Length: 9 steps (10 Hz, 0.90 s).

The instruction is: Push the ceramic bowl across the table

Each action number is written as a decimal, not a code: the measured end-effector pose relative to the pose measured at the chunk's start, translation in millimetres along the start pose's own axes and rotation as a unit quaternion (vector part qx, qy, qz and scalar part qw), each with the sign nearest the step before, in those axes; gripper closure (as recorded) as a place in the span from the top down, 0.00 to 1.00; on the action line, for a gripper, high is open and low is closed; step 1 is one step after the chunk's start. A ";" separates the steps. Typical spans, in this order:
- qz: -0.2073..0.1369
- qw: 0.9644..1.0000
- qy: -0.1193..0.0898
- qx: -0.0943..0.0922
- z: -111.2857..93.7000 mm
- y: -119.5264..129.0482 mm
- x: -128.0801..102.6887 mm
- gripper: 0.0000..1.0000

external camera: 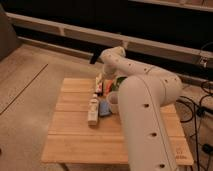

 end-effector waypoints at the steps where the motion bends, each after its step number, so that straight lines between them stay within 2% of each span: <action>1: -0.001 1.000 -0.001 0.000 0.1 0.6 -0.7 0.65; 4: -0.047 0.998 0.000 -0.033 10.6 48.6 -1.3 0.65; 5: -0.053 0.998 0.005 -0.039 15.8 55.2 2.2 0.65; 7: -0.052 0.997 0.019 -0.045 27.1 55.0 11.8 0.65; 9: -0.029 0.998 0.035 -0.037 39.4 29.6 24.1 0.65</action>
